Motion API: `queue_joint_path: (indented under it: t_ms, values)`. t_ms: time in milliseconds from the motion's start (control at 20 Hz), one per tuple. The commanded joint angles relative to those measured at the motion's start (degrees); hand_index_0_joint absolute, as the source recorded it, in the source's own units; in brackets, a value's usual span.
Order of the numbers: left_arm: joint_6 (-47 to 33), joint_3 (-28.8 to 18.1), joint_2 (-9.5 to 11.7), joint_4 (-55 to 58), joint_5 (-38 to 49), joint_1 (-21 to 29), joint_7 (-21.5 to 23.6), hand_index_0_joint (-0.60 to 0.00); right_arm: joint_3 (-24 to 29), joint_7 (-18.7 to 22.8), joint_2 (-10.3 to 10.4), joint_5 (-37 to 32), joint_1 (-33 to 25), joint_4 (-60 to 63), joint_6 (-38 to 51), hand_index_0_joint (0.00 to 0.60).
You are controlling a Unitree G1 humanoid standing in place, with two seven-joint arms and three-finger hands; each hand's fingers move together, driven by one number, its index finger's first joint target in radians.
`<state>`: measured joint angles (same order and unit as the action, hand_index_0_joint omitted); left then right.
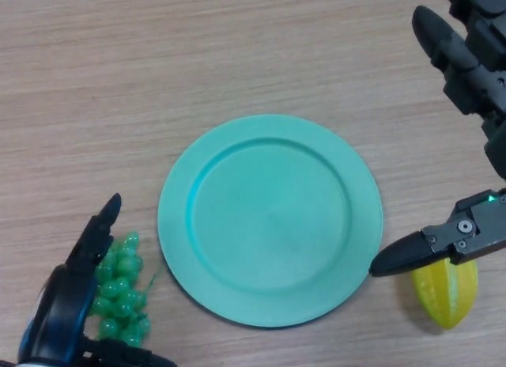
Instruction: Pick up the green grapes and place it on the plate
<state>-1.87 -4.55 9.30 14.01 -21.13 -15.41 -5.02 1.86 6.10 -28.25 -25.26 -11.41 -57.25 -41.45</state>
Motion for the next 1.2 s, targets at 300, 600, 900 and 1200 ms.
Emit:
queue_joint_path:
  t_ms: [300,600,900,1200]
  values:
    - [-7.24,0.54,3.18,-1.81,-5.58,-0.72,8.26,0.0,4.95,1.7,-1.73,-1.93,-0.28,-2.75,9.94,0.0]
    - [-5.55,0.43,2.88,-0.45,-0.88,-1.81,4.88,-0.3,5.1,1.78,-1.41,-2.51,-0.52,-2.75,9.41,0.0]
    - [-9.52,0.25,3.16,0.61,0.95,-2.65,2.35,-0.6,4.96,3.35,-2.26,-4.39,0.09,-2.75,10.33,0.0]
    - [-15.49,-3.55,2.08,5.95,4.28,-3.96,2.84,-0.6,5.0,4.95,-3.86,-6.22,0.67,-2.75,12.19,0.0]
